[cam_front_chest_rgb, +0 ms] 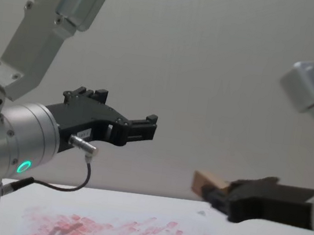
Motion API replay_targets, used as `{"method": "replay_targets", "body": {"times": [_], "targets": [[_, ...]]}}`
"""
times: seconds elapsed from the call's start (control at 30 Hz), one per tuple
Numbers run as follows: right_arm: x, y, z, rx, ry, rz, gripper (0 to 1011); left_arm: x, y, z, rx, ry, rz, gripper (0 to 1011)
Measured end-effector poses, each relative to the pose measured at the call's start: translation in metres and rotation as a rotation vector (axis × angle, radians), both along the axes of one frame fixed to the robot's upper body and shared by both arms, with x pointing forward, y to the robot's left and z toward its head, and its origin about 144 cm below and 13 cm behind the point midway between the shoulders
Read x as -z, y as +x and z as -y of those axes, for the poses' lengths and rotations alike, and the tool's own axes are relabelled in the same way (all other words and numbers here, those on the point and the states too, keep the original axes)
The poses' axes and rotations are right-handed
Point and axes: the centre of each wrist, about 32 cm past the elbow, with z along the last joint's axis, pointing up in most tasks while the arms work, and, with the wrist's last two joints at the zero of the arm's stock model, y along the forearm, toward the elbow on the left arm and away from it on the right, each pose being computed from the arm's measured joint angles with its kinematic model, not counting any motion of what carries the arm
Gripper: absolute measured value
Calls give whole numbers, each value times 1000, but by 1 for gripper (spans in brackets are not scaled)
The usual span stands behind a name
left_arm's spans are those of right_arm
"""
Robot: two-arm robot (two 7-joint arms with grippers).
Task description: Use the one hand to pick up the stamp and affix it onto the A4 paper.
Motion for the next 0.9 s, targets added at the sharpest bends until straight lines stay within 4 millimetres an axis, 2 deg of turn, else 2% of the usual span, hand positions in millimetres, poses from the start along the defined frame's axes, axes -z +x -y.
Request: {"method": "replay_targets", "body": {"times": [0.5, 0.9], "targets": [[4, -42, 40, 200, 23, -41, 216, 0, 0, 0, 0, 0, 0, 1001], [12, -47, 53, 231, 9, -124, 217, 0, 0, 0, 0, 0, 0, 1001]]}}
